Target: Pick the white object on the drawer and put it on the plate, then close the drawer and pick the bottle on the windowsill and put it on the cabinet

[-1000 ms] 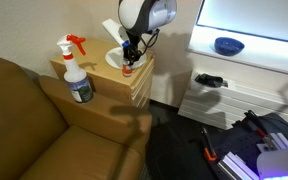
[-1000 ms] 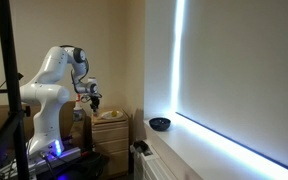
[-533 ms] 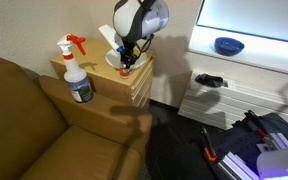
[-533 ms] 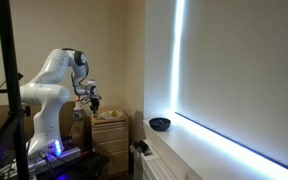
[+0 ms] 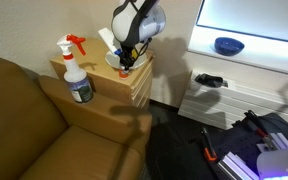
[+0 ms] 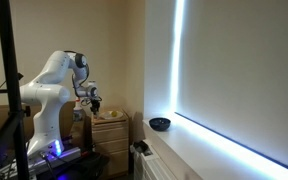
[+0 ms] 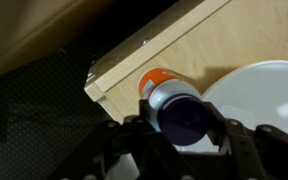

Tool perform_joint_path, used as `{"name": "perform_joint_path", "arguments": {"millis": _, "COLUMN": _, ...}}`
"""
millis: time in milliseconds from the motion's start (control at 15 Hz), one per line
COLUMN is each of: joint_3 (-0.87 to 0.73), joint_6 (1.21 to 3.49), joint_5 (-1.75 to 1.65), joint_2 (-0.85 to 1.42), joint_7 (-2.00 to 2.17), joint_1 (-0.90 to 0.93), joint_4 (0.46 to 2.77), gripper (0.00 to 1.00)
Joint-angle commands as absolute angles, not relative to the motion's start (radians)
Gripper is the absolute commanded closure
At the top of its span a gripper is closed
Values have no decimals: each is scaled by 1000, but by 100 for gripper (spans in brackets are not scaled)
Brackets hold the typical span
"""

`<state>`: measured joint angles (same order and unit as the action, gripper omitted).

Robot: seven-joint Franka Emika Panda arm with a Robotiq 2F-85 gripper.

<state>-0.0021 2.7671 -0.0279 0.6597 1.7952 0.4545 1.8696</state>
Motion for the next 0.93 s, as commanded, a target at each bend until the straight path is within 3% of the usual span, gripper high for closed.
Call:
{"name": "perform_joint_path", "arguments": {"millis": 0, "joint_3": -18, "joint_6": 2801, "joint_5": -8, "joint_2": 689, "joint_7": 1819, "joint_1": 468, "joint_4": 1845, "gripper": 46}}
{"name": "perform_joint_path", "arguments": {"millis": 67, "joint_3": -12, "joint_6": 2801, "joint_5": 3, "joint_2": 687, "joint_7": 1825, "joint_1": 461, "joint_4": 1846, "gripper": 20}}
{"name": "perform_joint_path", "arguments": {"millis": 133, "joint_3": -7, "joint_6": 2803, "joint_5": 12, "joint_2": 685, "joint_7": 1827, "joint_1": 455, "joint_4": 1847, "gripper": 19}}
{"name": "perform_joint_path", "arguments": {"millis": 333, "joint_3": 9, "joint_6": 2827, "joint_5": 58, "joint_2": 655, "joint_7": 1823, "joint_1": 430, "joint_4": 1868, "gripper": 1}}
{"name": "perform_joint_path", "arguments": {"millis": 667, "joint_3": 91, "joint_6": 2842, "joint_5": 162, "joint_2": 560, "joint_7": 1740, "joint_1": 342, "joint_4": 1928, "gripper": 0}}
{"name": "perform_joint_path", "arguments": {"millis": 867, "joint_3": 229, "joint_6": 2900, "joint_5": 285, "joint_2": 434, "joint_7": 1583, "joint_1": 232, "joint_4": 2042, "gripper": 0}}
